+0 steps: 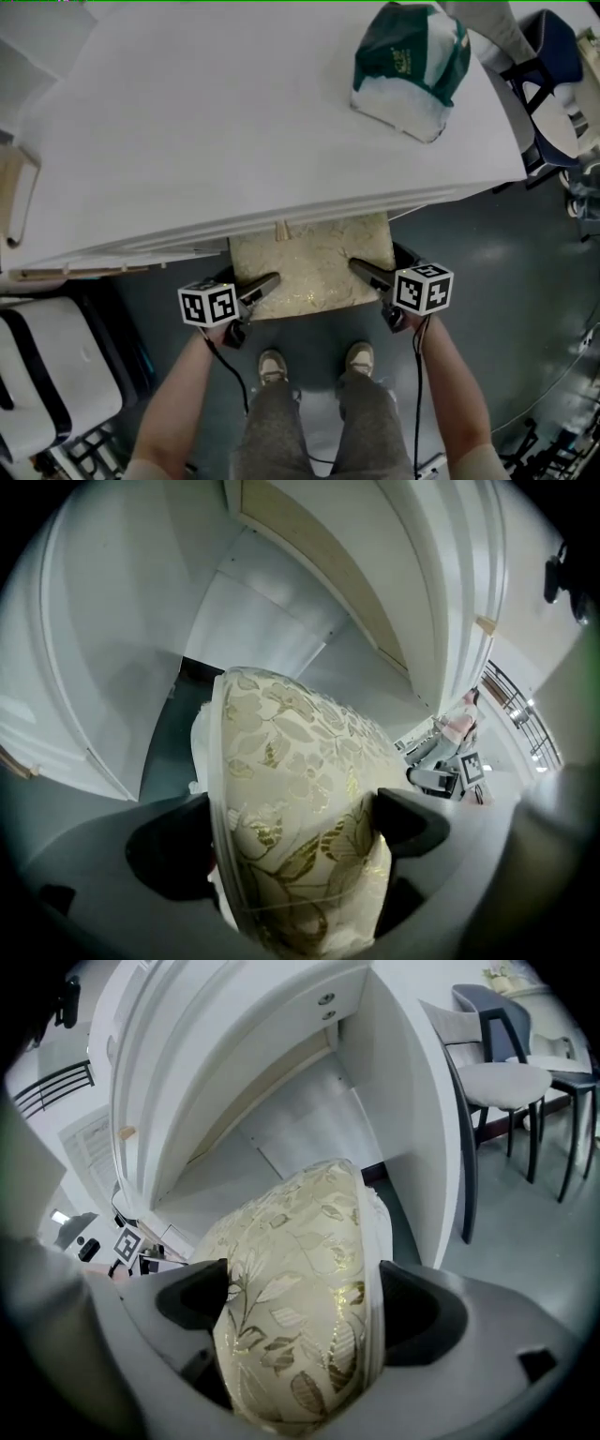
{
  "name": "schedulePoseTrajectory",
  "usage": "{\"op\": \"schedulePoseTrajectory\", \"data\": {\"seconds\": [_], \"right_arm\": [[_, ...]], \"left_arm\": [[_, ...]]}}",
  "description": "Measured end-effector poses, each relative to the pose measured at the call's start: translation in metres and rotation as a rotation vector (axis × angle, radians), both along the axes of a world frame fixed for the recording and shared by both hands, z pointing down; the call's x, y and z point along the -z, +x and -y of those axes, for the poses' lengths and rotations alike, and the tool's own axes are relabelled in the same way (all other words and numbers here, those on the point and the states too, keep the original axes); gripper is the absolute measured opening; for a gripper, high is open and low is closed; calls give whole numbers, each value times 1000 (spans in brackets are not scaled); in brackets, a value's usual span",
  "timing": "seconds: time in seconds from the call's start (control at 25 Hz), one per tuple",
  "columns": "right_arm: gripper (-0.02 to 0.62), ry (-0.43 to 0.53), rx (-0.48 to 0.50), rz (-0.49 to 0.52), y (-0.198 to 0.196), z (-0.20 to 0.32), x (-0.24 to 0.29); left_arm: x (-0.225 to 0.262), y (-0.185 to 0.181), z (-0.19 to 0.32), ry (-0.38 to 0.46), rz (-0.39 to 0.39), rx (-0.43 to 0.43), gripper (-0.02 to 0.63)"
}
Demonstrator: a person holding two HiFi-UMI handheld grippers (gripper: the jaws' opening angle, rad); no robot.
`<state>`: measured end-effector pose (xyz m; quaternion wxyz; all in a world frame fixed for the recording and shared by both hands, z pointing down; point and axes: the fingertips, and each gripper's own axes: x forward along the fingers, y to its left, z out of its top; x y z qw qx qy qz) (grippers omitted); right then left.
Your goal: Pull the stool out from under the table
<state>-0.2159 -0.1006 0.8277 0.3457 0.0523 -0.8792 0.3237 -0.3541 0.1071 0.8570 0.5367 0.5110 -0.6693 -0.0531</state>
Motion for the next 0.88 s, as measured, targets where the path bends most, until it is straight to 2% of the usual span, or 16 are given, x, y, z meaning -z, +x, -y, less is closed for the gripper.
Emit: {"op": "schedulePoseTrajectory", "data": {"seconds": [0.16, 0.32, 0.6, 0.88], "right_arm": [[525, -11, -22, -22, 24, -14, 29], [525, -42, -62, -44, 58, -28, 63], [523, -43, -172, -80, 141, -44, 136], [523, 3, -269, -113, 217, -43, 217]], "left_arm": [[30, 20, -11, 12, -9, -3, 531], [66, 46, -18, -3, -36, -45, 531], [129, 108, -17, -30, -92, -184, 531], [196, 170, 1, -6, -139, -280, 531]]}}
